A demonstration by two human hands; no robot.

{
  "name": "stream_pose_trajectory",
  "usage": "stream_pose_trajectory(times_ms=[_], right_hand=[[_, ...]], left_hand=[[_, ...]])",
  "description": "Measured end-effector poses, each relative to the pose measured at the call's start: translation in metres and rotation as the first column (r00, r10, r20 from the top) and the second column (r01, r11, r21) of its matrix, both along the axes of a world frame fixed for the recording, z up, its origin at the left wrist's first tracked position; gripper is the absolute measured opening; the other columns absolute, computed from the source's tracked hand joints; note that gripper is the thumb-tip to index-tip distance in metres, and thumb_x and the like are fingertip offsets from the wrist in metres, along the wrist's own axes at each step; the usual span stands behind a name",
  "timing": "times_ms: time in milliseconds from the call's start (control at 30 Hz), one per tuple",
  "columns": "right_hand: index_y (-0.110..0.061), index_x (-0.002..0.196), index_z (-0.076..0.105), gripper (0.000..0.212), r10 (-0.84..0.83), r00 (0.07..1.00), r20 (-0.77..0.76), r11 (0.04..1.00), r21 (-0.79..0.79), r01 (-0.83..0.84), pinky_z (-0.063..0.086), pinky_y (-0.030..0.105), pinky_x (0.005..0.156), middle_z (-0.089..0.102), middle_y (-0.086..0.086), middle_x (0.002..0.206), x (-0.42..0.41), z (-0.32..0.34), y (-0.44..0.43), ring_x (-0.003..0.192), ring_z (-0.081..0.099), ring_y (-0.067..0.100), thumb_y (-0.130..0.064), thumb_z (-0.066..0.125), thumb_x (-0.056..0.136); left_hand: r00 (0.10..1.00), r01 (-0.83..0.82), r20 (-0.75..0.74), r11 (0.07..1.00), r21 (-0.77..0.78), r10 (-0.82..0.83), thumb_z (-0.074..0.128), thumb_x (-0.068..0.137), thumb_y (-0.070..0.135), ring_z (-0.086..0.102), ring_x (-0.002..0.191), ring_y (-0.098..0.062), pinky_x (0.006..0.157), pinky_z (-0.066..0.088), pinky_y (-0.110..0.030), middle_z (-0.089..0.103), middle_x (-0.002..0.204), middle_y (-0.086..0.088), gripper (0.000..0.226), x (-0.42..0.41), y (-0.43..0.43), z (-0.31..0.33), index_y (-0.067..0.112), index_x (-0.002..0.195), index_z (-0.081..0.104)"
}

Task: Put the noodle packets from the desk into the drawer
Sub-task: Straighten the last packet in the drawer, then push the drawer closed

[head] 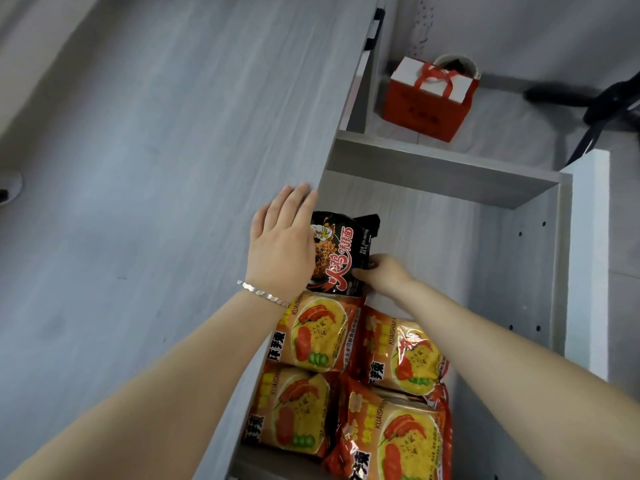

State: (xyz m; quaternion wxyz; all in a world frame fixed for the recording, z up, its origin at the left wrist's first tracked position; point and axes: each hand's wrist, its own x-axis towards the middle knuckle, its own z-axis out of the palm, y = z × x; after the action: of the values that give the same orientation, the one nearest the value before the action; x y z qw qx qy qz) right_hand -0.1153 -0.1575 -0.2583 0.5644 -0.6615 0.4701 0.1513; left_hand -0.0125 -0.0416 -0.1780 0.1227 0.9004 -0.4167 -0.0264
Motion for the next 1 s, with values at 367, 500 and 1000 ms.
stream_pose_trajectory(times_ms=[367, 500, 1000], right_hand=[[-0.013, 0.111, 0.063, 0.026, 0.268, 0.962, -0.049, 0.791, -0.558, -0.249, 0.048, 0.028, 0.080, 0.066, 0.007, 0.108, -0.111, 0.099, -0.054, 0.096, 0.062, 0.021, -0.019, 0.051, 0.089], [-0.009, 0.118, 0.057, 0.032, 0.007, 0.992, -0.125, 0.732, -0.676, -0.091, 0.042, 0.032, 0.093, 0.048, 0.014, 0.124, -0.164, 0.114, -0.073, 0.113, 0.049, 0.029, -0.015, 0.054, 0.086], [0.005, 0.102, 0.055, 0.024, -0.288, 0.915, -0.283, 0.869, -0.479, 0.126, 0.050, 0.038, 0.079, 0.060, 0.023, 0.106, -0.171, 0.116, -0.037, 0.096, 0.061, 0.038, -0.003, 0.052, 0.079]], left_hand=[[0.996, 0.030, 0.073, 0.944, 0.328, -0.057, 0.049, 0.084, 0.016, 0.010, 0.141, -0.033, 0.116, 0.010, -0.049, 0.019, 0.151, -0.011, 0.066, -0.033, -0.031, 0.032, 0.011, 0.143, 0.018], [0.972, 0.232, -0.066, 0.901, 0.367, -0.223, 0.049, 0.087, 0.021, 0.014, 0.142, -0.028, 0.117, 0.014, -0.043, 0.017, 0.154, -0.008, 0.059, -0.060, -0.030, 0.044, 0.018, 0.141, 0.024], [0.985, 0.120, -0.156, 0.947, 0.299, -0.075, 0.044, 0.090, 0.018, 0.043, 0.126, -0.024, 0.108, 0.031, -0.039, 0.047, 0.138, -0.003, 0.040, -0.045, 0.038, 0.065, 0.016, 0.130, 0.046]])
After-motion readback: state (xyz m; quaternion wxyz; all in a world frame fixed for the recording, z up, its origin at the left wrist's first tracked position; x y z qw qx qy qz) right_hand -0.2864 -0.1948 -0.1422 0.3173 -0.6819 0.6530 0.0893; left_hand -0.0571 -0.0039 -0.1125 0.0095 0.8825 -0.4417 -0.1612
